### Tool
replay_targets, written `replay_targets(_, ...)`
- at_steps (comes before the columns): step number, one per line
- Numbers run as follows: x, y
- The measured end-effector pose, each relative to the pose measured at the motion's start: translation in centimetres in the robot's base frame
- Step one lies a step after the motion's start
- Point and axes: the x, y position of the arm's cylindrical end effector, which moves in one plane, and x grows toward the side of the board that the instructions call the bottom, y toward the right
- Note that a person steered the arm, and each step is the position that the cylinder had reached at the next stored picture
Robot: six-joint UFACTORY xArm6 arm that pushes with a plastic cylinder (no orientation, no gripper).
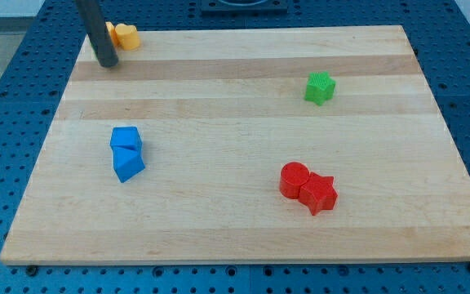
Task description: Push the green star towards yellow heart
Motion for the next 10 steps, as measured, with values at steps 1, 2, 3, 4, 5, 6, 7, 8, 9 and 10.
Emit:
replay_targets(1, 0.1, 10.8)
replay_targets(2, 0.1, 23.2)
replay_targets(3, 1.0, 35.0)
replay_targets(4, 6.5, 41.0)
replay_targets(5, 9.2, 38.3)
replay_targets(6, 7.0, 34.2)
replay_targets(7, 4.7, 29.7)
replay_targets(8, 4.2, 24.2)
replay_targets(9, 2.2, 21.2)
replay_targets(10, 0.9, 17.4)
